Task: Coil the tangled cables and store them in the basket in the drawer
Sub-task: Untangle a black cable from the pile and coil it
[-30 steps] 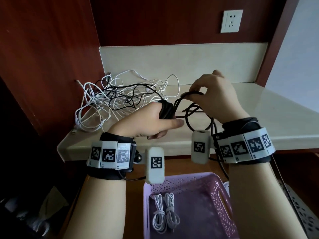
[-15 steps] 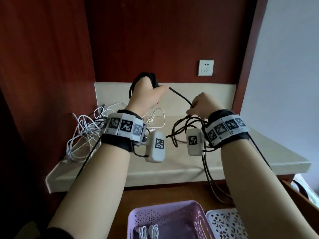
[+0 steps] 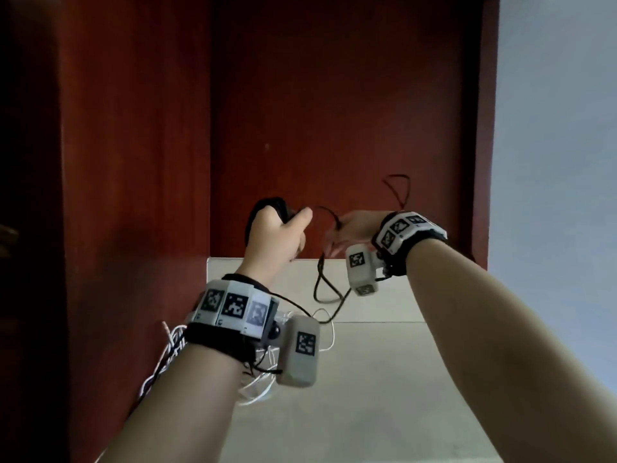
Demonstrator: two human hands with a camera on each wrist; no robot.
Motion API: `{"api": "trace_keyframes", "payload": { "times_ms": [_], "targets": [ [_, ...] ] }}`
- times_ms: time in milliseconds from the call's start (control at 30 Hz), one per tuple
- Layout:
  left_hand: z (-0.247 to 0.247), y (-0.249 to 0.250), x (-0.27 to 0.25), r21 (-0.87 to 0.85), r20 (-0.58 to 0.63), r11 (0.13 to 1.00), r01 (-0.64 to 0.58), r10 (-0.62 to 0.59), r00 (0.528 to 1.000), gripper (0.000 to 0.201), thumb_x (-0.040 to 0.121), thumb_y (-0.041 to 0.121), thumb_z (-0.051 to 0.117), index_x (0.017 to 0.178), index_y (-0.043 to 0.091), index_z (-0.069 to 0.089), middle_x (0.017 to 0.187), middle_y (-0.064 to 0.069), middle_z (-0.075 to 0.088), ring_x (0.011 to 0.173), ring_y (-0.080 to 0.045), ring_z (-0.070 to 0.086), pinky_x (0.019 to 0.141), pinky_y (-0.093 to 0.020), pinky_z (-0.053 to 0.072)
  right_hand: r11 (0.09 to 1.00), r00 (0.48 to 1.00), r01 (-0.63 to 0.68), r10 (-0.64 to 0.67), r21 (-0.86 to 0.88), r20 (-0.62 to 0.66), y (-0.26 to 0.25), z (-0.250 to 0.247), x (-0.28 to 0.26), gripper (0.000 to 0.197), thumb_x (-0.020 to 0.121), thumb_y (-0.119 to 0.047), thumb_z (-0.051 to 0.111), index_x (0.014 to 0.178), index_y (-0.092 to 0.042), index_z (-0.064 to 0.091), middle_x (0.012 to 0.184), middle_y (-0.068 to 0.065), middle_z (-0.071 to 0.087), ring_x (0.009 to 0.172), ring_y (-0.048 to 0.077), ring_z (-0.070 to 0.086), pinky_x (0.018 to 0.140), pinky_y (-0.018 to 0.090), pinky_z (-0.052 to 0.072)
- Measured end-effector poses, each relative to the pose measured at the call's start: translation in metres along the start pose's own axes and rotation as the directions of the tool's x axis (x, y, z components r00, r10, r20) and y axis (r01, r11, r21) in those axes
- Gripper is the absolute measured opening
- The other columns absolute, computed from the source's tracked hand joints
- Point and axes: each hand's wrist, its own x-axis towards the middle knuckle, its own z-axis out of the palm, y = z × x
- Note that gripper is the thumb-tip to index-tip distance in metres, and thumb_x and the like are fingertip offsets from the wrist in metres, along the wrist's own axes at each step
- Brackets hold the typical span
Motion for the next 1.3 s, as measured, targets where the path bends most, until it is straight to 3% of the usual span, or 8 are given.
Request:
{"api": "trace_keyframes", "payload": {
  "times_ms": [67,233,400,833,1000,1100,1200,1300],
  "targets": [
    [-0.009,-0.008,0.005,0.022,-0.035,0.994,0.107,-0.106,0.994,0.052,0.091,0.025,0.057,0.046,0.003,0.045,0.030,0.002,0.039,0.028,-0.013,0.035,0.039,-0.016,0.031,0.993,0.959,-0.089,0.063,0.082,0.275,0.012,0.022,0.000,0.022,0.097,-0.011,0.050,0.080,-0.003,0.063,0.072,0.006,0.072,0.070,0.016,0.069,0.068,0.025,0.054],
    [-0.003,-0.046,0.001,0.009,-0.102,0.929,0.370,-0.368,0.924,0.038,0.087,0.016,0.058,0.054,0.007,0.042,0.029,0.006,0.039,0.035,-0.017,0.037,0.040,-0.017,0.030,0.964,0.975,-0.213,0.220,-0.160,0.025,0.049,0.058,0.013,0.031,0.088,-0.024,0.060,0.058,-0.016,0.061,0.054,-0.003,0.060,0.059,0.016,0.051,0.059,0.025,0.039],
    [-0.001,-0.091,-0.005,0.149,-0.176,0.839,0.523,-0.498,0.849,0.035,0.082,0.017,0.062,0.055,0.009,0.042,0.041,-0.004,0.045,0.042,-0.021,0.042,0.053,-0.027,0.038,0.829,0.950,-0.299,0.307,-0.472,-0.063,0.091,0.056,-0.004,0.053,0.087,-0.058,0.053,0.110,-0.012,0.064,0.107,0.000,0.056,0.109,0.023,0.053,0.093,0.035,0.040],
    [0.018,-0.090,-0.002,0.326,-0.207,0.849,0.415,-0.364,0.908,0.034,0.087,0.023,0.059,0.064,0.010,0.037,0.059,-0.005,0.043,0.050,-0.021,0.040,0.046,-0.025,0.027,0.914,0.946,-0.259,0.176,-0.312,-0.272,0.134,0.060,-0.022,0.012,0.088,-0.037,0.061,0.099,-0.032,0.063,0.078,-0.005,0.068,0.086,0.012,0.058,0.086,0.031,0.027],
    [0.033,-0.090,-0.008,0.240,-0.158,0.891,0.385,-0.355,0.921,0.037,0.087,0.024,0.061,0.063,0.011,0.037,0.059,-0.005,0.041,0.056,-0.023,0.042,0.051,-0.027,0.030,0.808,0.683,-0.579,0.409,-0.109,-0.605,0.141,0.070,-0.024,0.063,0.080,-0.043,0.065,0.135,-0.024,0.043,0.147,0.008,0.030,0.135,0.027,0.024,0.111,0.043,0.020],
    [0.042,-0.093,-0.013,0.230,-0.153,0.894,0.385,-0.357,0.921,0.043,0.086,0.022,0.061,0.058,0.014,0.030,0.055,-0.003,0.036,0.050,-0.021,0.035,0.049,-0.027,0.026,0.671,0.466,-0.654,0.721,0.350,-0.513,0.150,0.078,-0.024,0.080,0.069,-0.043,0.077,0.129,-0.006,0.039,0.129,0.015,0.047,0.120,0.030,0.047,0.099,0.041,0.040],
    [0.041,-0.094,-0.012,0.216,-0.149,0.910,0.355,-0.328,0.933,0.039,0.086,0.022,0.062,0.060,0.012,0.034,0.056,-0.003,0.038,0.052,-0.022,0.038,0.052,-0.028,0.029,0.663,0.581,-0.523,0.737,0.536,-0.344,0.163,0.082,-0.020,0.047,0.076,-0.026,0.075,0.110,-0.001,0.056,0.090,0.011,0.068,0.088,0.028,0.067,0.085,0.038,0.054],
    [0.036,-0.092,-0.008,0.202,-0.159,0.934,0.294,-0.265,0.951,0.031,0.088,0.028,0.062,0.071,0.006,0.047,0.064,-0.005,0.048,0.065,-0.027,0.050,0.061,-0.031,0.037,0.746,0.647,-0.481,0.657,0.461,-0.388,0.169,0.072,-0.024,0.031,0.089,-0.012,0.058,0.117,0.002,0.057,0.101,0.012,0.064,0.091,0.026,0.065,0.076,0.029,0.058]
  ]
}}
